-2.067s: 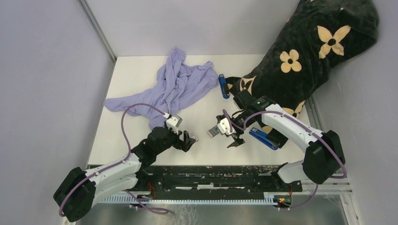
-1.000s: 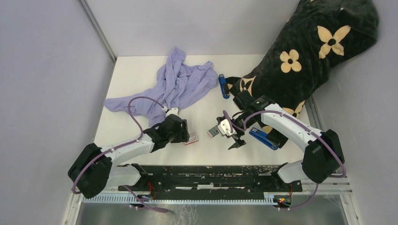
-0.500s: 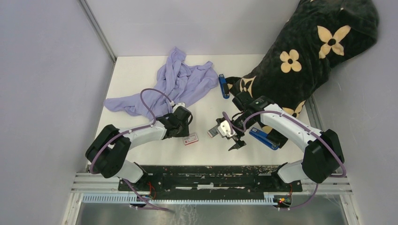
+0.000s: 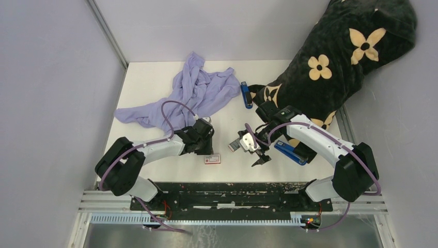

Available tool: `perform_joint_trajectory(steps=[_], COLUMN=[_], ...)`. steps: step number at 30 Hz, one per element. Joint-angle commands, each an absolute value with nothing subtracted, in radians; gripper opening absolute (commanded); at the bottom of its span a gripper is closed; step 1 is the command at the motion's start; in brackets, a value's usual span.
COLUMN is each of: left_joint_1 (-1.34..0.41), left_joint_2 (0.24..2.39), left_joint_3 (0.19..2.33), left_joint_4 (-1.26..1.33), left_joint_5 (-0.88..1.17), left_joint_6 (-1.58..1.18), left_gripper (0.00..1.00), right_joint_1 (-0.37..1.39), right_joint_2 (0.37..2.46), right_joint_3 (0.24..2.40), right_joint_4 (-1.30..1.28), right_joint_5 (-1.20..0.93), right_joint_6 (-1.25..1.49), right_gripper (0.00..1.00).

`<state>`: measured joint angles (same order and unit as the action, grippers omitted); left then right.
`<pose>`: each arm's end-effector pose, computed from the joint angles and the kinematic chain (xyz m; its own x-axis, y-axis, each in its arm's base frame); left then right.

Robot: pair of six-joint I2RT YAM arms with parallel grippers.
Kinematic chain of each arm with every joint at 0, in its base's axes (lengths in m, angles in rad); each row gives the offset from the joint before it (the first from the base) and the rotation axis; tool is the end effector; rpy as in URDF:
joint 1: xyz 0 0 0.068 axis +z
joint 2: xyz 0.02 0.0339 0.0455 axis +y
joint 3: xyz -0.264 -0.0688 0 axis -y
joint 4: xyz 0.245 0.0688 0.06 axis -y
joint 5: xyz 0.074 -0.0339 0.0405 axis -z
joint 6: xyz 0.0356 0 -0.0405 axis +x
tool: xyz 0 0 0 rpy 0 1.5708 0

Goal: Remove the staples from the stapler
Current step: Move the staple box to the center of the board.

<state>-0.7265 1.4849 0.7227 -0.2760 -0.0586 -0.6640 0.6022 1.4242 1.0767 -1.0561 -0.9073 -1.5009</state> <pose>0.2044 -0.1789 0.1564 -0.9021 -0.0214 -0.4310 0.1079 0.9559 -0.2732 0.1886 0.1637 0.2531 0.3990 -0.4712 -0.7866 -0.8425 -0.5269 -0.1118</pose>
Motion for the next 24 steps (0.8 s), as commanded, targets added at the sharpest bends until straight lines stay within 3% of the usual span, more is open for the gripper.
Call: perform_joint_trajectory(steps=[1, 12, 20, 24], left_joint_1=[-0.744, -0.758, -0.758, -0.758], left_joint_2=[1.460, 1.411, 1.175, 1.056], left_joint_3=[0.704, 0.731, 0.674, 0.555], left_joint_4=[-0.244, -0.259, -0.226, -0.083], left_joint_5=[-0.009, -0.038, -0.146, -0.067], left_joint_6=[-0.652, -0.639, -0.623, -0.569], left_gripper=[0.32, 0.33, 0.37, 0.42], right_joint_1=[0.606, 0.606, 0.606, 0.606], right_joint_2=[1.429, 1.436, 1.452, 1.457], right_joint_3=[1.120, 1.121, 1.119, 1.107], right_joint_4=[-1.068, -1.076, -1.069, -1.036], right_joint_5=[-0.948, -0.949, -0.935, -0.921], right_joint_6=[-1.521, -1.523, -1.522, -1.503], right_gripper=[1.00, 1.00, 1.00, 1.00])
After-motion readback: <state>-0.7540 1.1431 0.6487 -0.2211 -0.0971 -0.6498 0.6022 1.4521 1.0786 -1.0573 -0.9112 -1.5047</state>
